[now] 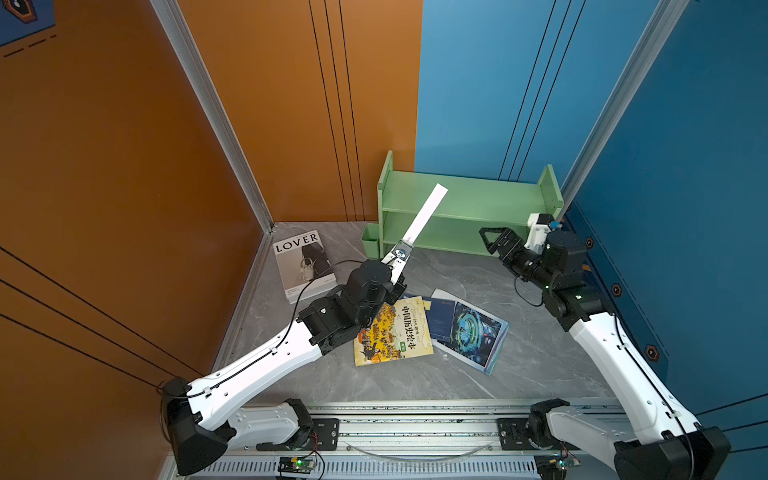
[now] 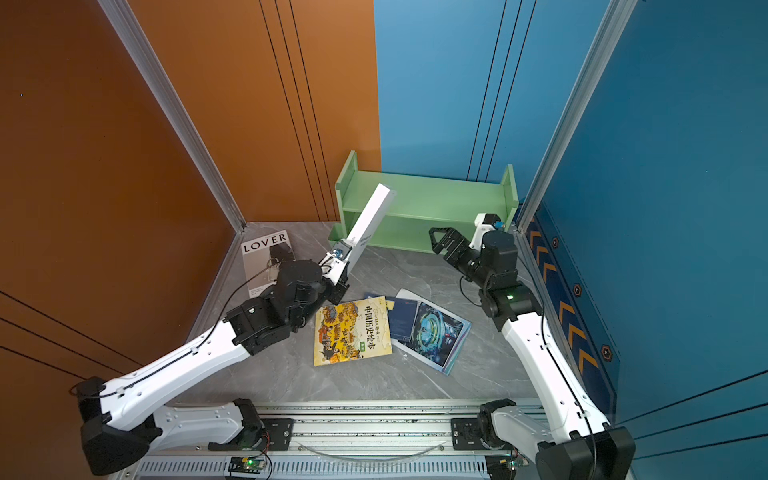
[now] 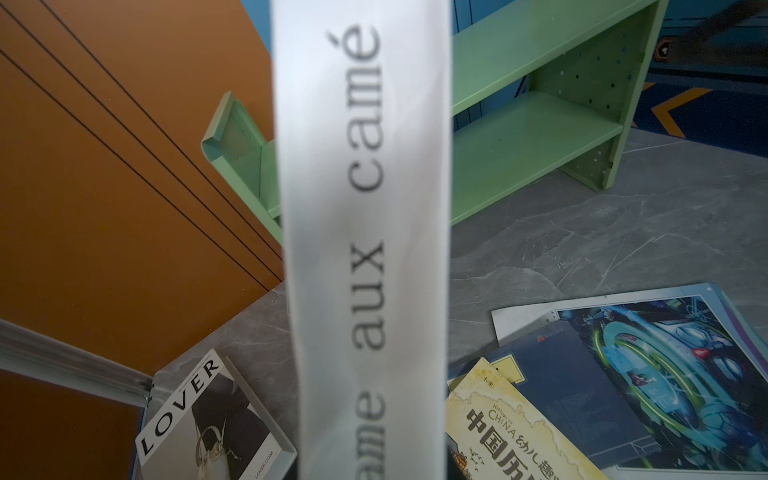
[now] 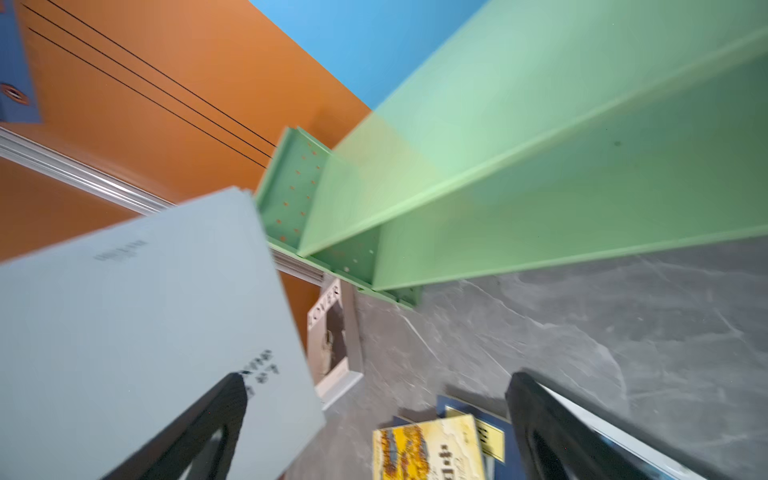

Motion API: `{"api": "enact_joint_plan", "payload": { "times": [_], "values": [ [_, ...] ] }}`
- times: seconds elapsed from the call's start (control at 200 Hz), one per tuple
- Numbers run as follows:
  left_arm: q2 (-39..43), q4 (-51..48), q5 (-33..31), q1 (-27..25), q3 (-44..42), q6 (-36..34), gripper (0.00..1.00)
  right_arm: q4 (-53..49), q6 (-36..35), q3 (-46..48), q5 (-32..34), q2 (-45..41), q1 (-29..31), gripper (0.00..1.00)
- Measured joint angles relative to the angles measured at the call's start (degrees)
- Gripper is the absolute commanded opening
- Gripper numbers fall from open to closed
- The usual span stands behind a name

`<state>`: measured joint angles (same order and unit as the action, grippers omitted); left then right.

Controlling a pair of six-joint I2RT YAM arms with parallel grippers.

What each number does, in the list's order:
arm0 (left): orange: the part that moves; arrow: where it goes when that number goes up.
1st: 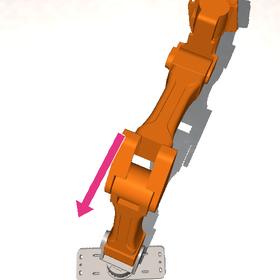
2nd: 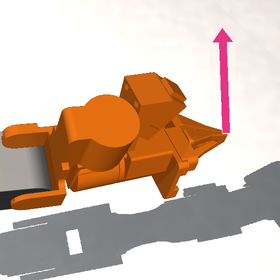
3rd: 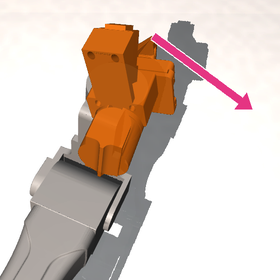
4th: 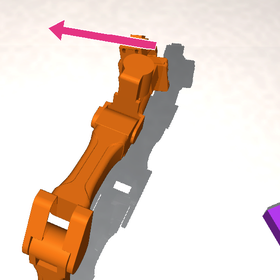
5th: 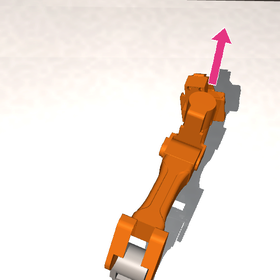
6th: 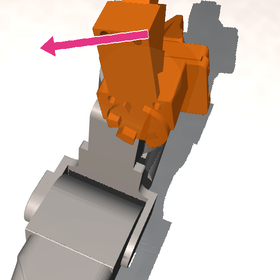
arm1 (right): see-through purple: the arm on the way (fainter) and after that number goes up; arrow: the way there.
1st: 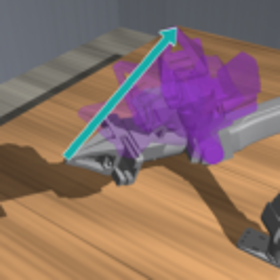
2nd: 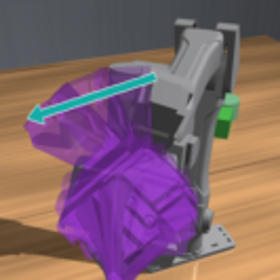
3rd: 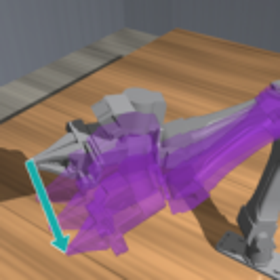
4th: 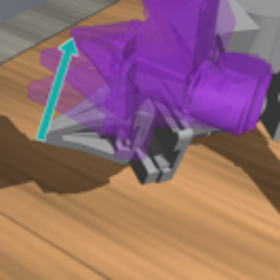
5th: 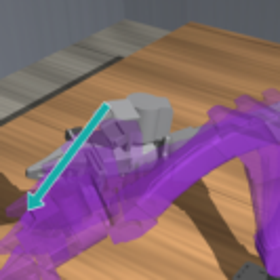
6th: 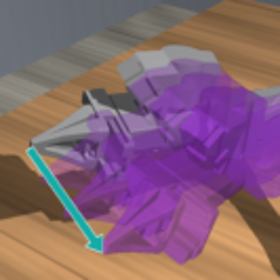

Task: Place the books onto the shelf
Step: 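Pass the white book to the right gripper, which grasps its far edge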

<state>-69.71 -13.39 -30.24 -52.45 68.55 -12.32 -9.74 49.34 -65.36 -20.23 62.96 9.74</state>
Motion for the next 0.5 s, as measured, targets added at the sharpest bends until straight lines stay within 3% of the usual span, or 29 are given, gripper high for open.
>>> {"api": "enact_joint_plan", "payload": {
  "times": [0.22, 0.501],
  "values": [
    [-5.33, 3.74, -2.45, -3.17, 1.64, -8.24, 0.05, 2.38, 7.78, -3.96, -12.98, -0.11, -6.21, 1.0],
    [-10.71, 9.33, -7.89, -5.49, 1.66, -17.97, 0.03, 2.34, 13.4, -6.69, -23.02, -0.31, -10.14, 1.0]
  ]
}}
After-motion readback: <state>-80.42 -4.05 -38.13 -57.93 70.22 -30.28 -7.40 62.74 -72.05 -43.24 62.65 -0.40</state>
